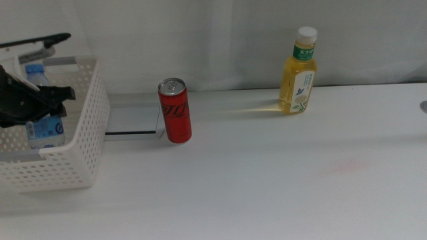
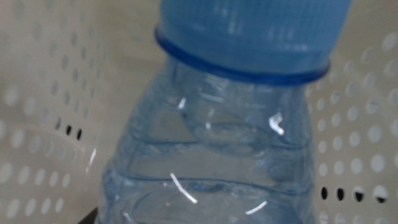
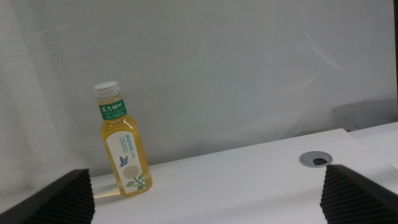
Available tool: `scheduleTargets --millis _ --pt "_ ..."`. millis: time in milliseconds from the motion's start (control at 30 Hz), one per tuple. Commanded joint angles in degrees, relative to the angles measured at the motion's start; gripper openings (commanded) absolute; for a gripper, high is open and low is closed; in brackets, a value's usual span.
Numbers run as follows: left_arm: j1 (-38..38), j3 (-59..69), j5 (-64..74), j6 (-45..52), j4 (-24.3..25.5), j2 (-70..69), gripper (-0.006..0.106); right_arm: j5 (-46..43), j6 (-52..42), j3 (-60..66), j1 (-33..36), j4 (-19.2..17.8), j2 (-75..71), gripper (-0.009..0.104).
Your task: Use arms to grab the bottles and put them into the dustbin to the left of the table.
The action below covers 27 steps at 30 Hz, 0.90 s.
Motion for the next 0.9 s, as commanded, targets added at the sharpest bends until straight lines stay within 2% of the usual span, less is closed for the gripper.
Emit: scheduleTargets --millis 0,267,367,400,467,567,600,867 --pt "-0.2 -0.9 -2.4 -0.1 -1.0 0.6 -0.003 -0.4 -0.2 0.4 -0.3 0.0 -0.2 0.099" --pt "-0.2 -0.9 -3.2 -0.1 -1.0 1.6 -0.002 -0.6 -0.2 0.4 -0.3 0.0 -0.2 0.099" --pt "-0.2 -0.9 -3.4 -0.1 -1.0 1.6 0.005 -0.6 -0.2 0.4 -0.3 0.0 -0.2 0.099" --pt "-0.2 -0.9 -3.5 0.9 -1.0 1.6 0.032 -0.6 -0.2 0.4 -0.3 0.0 -0.2 0.099" --pt "-0.2 -0.9 -3.8 1.5 -1.0 1.6 0.052 -0.6 -0.2 0.4 -0.3 0.0 -0.2 0.099" --pt "-0.2 -1.0 -4.1 1.6 -1.0 1.6 0.089 -0.6 -0.2 0.4 -0.3 0.0 -0.2 0.099" --pt "-0.2 -1.1 -4.1 1.4 -1.0 1.6 0.093 -0.6 -0.2 0.4 -0.3 0.0 -0.2 0.099" --pt "-0.6 -2.6 -4.3 3.7 -2.5 -5.1 0.093 -0.4 -0.2 0.4 -0.3 -0.2 -0.2 0.099"
